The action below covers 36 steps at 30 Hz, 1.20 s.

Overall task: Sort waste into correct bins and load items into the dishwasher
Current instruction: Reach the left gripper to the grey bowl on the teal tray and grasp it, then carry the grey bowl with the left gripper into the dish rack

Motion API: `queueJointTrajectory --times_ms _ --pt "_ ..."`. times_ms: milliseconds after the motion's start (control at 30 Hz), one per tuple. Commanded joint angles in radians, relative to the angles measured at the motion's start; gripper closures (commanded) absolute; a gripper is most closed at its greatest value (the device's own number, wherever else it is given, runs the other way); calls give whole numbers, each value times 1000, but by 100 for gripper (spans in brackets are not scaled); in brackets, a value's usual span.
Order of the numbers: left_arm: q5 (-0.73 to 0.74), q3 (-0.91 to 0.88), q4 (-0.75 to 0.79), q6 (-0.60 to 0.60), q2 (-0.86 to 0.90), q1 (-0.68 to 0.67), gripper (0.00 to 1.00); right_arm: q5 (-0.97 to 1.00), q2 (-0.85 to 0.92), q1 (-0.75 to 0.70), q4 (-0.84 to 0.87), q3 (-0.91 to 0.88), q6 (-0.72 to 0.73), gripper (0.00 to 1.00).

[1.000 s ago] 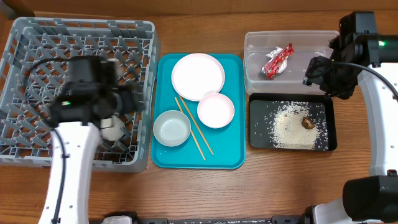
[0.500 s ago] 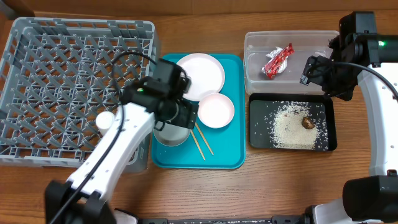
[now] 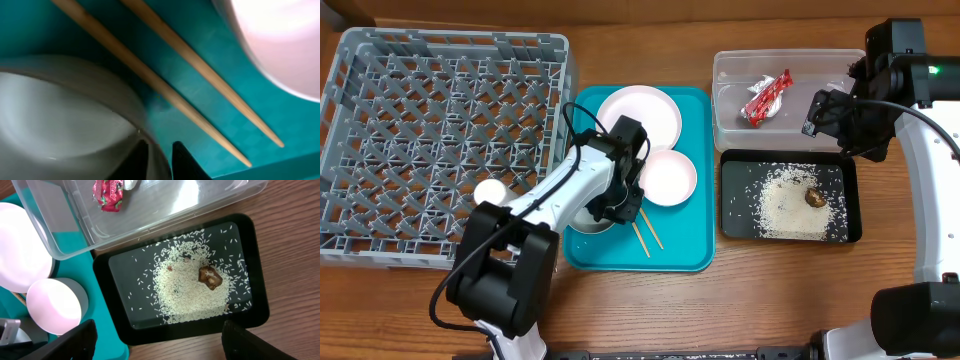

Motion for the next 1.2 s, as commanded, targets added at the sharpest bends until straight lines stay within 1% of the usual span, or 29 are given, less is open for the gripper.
queueJointTrajectory --times_ms 0,167,300,433,567,633,733,867,933,1033,1167 --pt "-5 11 0 -2 1 -2 96 1 -18 3 1 0 0 19" --pt "-7 68 -42 -9 -35 -1 96 1 -18 3 -1 0 0 19" --pt "-33 159 -93 -21 -105 11 96 2 -18 3 -2 0 0 19" --pt "-43 249 -106 -19 -214 66 96 2 -18 3 -2 0 0 19" --pt "-38 285 -87 1 -288 164 96 2 -18 3 -2 0 0 19" --pt "41 287 -65 55 -308 232 96 2 -18 3 -2 0 0 19" --pt "244 287 -36 137 -314 341 96 2 -18 3 -3 0 0 19" --pt "462 286 -2 188 -311 477 96 2 -18 3 -3 0 0 19" --pt "549 286 27 200 -310 532 96 2 -18 3 -3 0 0 19" --pt "624 286 69 197 -310 602 96 2 -18 3 -3 0 0 19" --pt "639 286 77 190 -310 650 96 2 -18 3 -3 0 0 19"
